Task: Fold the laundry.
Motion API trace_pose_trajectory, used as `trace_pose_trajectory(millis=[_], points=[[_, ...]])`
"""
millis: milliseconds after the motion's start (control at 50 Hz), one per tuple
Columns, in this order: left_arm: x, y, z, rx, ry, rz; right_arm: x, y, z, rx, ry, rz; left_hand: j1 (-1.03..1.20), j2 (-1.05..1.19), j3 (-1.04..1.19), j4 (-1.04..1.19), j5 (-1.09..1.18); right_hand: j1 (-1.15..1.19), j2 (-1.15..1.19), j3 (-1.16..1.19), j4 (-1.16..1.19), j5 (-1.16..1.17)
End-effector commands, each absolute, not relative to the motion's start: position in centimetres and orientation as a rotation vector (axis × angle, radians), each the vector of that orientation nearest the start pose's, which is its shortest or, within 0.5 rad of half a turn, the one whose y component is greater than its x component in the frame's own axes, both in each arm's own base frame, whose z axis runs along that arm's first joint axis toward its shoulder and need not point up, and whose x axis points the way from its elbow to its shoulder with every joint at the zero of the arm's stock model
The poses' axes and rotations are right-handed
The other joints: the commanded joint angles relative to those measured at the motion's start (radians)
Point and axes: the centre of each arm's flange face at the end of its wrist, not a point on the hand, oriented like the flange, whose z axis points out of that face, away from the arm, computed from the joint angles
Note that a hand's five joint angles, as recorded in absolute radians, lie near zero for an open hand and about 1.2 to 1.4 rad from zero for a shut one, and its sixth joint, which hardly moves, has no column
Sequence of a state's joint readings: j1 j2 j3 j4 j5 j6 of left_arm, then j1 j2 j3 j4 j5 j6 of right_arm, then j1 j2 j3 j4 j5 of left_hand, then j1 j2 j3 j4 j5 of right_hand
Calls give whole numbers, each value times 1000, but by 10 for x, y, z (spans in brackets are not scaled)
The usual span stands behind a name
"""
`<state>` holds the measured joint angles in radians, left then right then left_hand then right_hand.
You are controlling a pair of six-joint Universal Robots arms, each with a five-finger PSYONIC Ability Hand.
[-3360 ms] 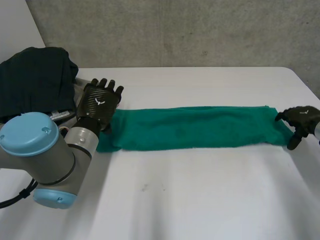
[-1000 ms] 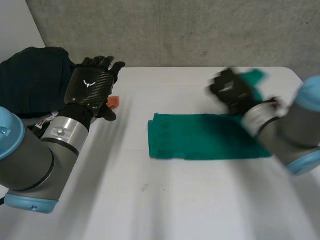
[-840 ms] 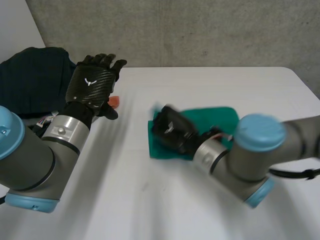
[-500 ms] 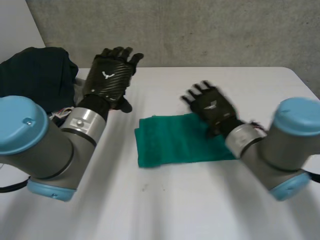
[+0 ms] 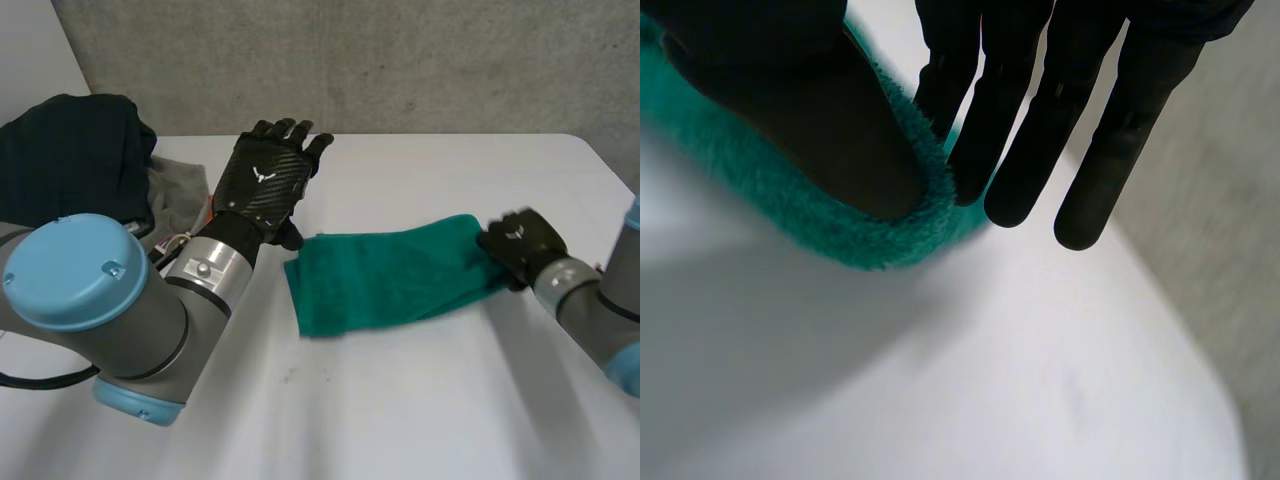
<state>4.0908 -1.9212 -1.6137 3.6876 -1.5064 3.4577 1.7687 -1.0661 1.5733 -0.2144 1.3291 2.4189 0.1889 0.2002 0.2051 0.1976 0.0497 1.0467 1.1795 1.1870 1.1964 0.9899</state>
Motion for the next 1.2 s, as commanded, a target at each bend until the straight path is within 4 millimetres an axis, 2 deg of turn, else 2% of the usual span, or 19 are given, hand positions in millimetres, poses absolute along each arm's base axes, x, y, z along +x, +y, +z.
trace_pose_trajectory(millis=[20, 80, 120, 180, 220, 240, 260, 280, 320, 380, 500, 560, 600, 660, 760, 860, 960, 1060, 1200], points=[[-326, -227, 239, 1064, 1945, -2586, 310, -281, 197, -1500, 1813, -2081, 1, -10, -15, -8, -34, 350, 217, 209, 200, 232], [-321, -229, 242, 1043, 1945, -2585, 340, -259, 193, -1559, 1667, -2039, -2, -13, -18, -10, -37, 350, 217, 209, 200, 232], [-315, -232, 242, 1019, 1946, -2573, 363, -240, 173, -1628, 1579, -1933, -2, -13, -18, -11, -37, 350, 217, 209, 200, 232], [-310, -236, 241, 999, 1953, -2561, 383, -222, 150, -1677, 1518, -1822, -2, -13, -18, -11, -37, 350, 217, 209, 200, 232], [-307, -239, 239, 982, 1963, -2548, 386, -221, 144, -1679, 1531, -1800, -2, -13, -18, -11, -37, 350, 217, 209, 200, 232], [-306, -240, 239, 971, 1962, -2547, 387, -223, 144, -1675, 1544, -1802, -2, -13, -18, -11, -37, 234, 102, 94, 85, 117], [-304, -242, 240, 958, 1961, -2544, 386, -227, 147, -1654, 1582, -1825, -2, -13, -18, -11, -37, -389, -522, -529, -538, -507], [-302, -245, 241, 931, 1960, -2540, 385, -230, 151, -1636, 1605, -1846, -2, -13, -18, -11, -37, -639, -772, -779, -789, -757], [-301, -249, 242, 901, 1958, -2541, 382, -234, 161, -1544, 1680, -1881, -2, -13, -18, -11, -37, -872, -1005, -1012, -1022, -990], [-301, -254, 248, 861, 1951, -2562, 375, -241, 172, -1411, 1752, -1885, 1, -10, -15, -8, -34, -872, -1005, -1012, -1022, -990], [-312, -261, 258, 830, 2015, -2603, 331, -275, 217, -888, 1876, -1854, 7, -4, -9, -2, -28, -872, -1005, -1012, -1022, -990], [-326, -263, 256, 833, 2148, -2586, 312, -285, 233, -729, 1921, -1814, 10, -1, -6, 1, -25, -872, -1005, -1012, -1022, -990], [-343, -261, 247, 879, 2265, -2536, 303, -289, 232, -708, 1975, -1779, 10, -1, -6, 1, -25, -872, -1005, -1012, -1022, -990], [-365, -257, 229, 957, 2394, -2434, 300, -295, 223, -714, 2065, -1686, 13, 2, -3, 4, -22, -872, -1005, -1012, -1022, -990], [-383, -263, 196, 1027, 2521, -2245, 309, -304, 197, -752, 2135, -1536, 30, 19, 14, 22, -5, -872, -1005, -1012, -1022, -990], [-383, -266, 169, 1033, 2600, -2056, 320, -312, 166, -801, 2158, -1364, 45, 34, 29, 36, 10, -872, -1005, -1012, -1022, -990], [-376, -270, 144, 989, 2593, -1904, 322, -316, 144, -833, 2202, -1306, 51, 40, 35, 42, 16, -872, -1005, -1012, -1022, -990], [-373, -267, 133, 1086, 2522, -1808, 322, -321, 126, -924, 2239, -1326, 69, 57, 52, 60, 33, -872, -1005, -1012, -1022, -990], [-373, -262, 137, 1149, 2498, -1772, 319, -323, 129, -1070, 2279, -1429, 66, 54, 50, 57, 30, -872, -1005, -1012, -1022, -990]])
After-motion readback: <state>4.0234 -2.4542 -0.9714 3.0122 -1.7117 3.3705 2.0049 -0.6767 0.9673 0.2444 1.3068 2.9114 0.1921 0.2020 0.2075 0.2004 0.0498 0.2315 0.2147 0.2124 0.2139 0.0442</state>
